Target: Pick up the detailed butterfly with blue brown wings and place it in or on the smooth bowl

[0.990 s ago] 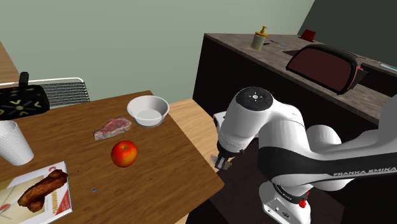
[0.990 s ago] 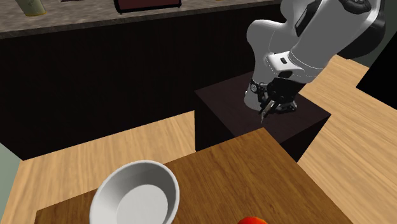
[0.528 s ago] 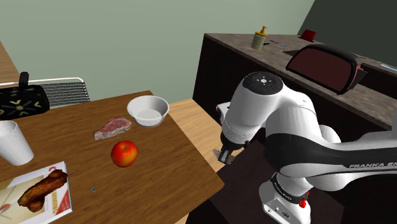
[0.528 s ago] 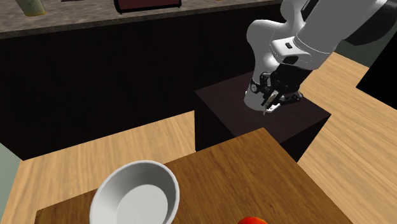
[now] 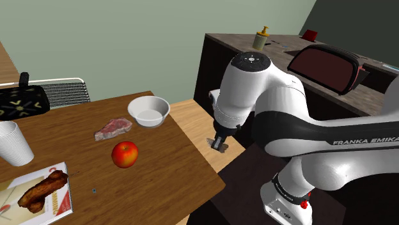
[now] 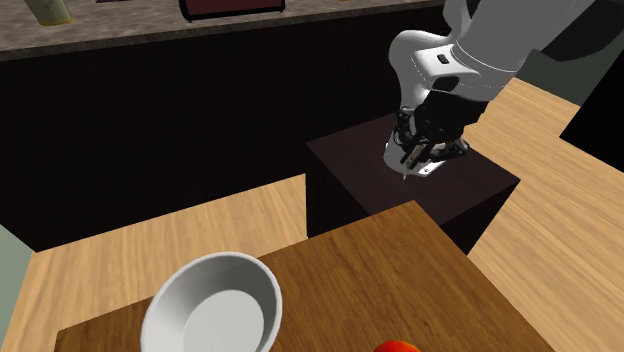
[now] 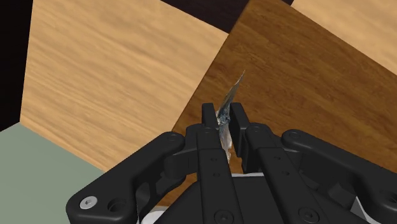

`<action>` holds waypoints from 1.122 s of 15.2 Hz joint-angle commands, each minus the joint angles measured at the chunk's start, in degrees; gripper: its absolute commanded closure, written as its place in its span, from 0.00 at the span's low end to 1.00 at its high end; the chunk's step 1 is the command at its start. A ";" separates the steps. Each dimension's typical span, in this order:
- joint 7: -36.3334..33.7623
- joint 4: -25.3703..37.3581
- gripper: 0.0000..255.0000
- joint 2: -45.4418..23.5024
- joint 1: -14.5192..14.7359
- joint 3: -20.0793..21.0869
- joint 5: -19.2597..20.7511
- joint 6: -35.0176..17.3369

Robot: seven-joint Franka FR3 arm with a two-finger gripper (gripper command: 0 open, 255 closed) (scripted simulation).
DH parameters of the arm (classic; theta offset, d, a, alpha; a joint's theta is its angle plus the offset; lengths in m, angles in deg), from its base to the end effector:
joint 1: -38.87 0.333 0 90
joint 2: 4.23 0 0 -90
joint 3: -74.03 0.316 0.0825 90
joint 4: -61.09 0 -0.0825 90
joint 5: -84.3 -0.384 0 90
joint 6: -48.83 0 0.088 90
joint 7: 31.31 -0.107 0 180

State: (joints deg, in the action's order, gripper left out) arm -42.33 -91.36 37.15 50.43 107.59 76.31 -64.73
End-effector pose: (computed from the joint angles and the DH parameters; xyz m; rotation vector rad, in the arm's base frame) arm 0.2438 0.2464 0.4209 2.8415 0.5830 0.1049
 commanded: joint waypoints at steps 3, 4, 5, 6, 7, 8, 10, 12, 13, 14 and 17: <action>0.59 5.71 1.00 -9.10 -5.89 0.84 4.16 -3.80; 0.55 7.34 1.00 -11.40 -7.30 1.13 5.33 -4.48; 0.43 9.02 1.00 -13.70 -8.65 1.44 6.55 -5.06; 0.25 10.77 1.00 -16.01 -9.98 1.79 7.82 -5.54; -0.01 12.59 1.00 -18.35 -11.23 2.15 9.15 -5.93; -0.34 14.46 1.00 -20.70 -12.43 2.52 10.54 -6.21; -1.19 18.40 1.00 -25.46 -14.62 3.27 13.50 -6.45; -2.26 22.61 1.00 -30.34 -16.43 3.96 16.69 -6.27; -2.85 24.82 1.00 -32.82 -17.17 4.25 18.36 -6.01; -3.47 27.10 1.00 -35.32 -17.76 4.48 20.06 -5.65; -5.23 34.37 1.00 -42.92 -18.60 4.71 25.19 -3.93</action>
State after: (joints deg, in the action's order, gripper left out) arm -47.55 -59.56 -3.25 32.36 112.54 99.70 -69.28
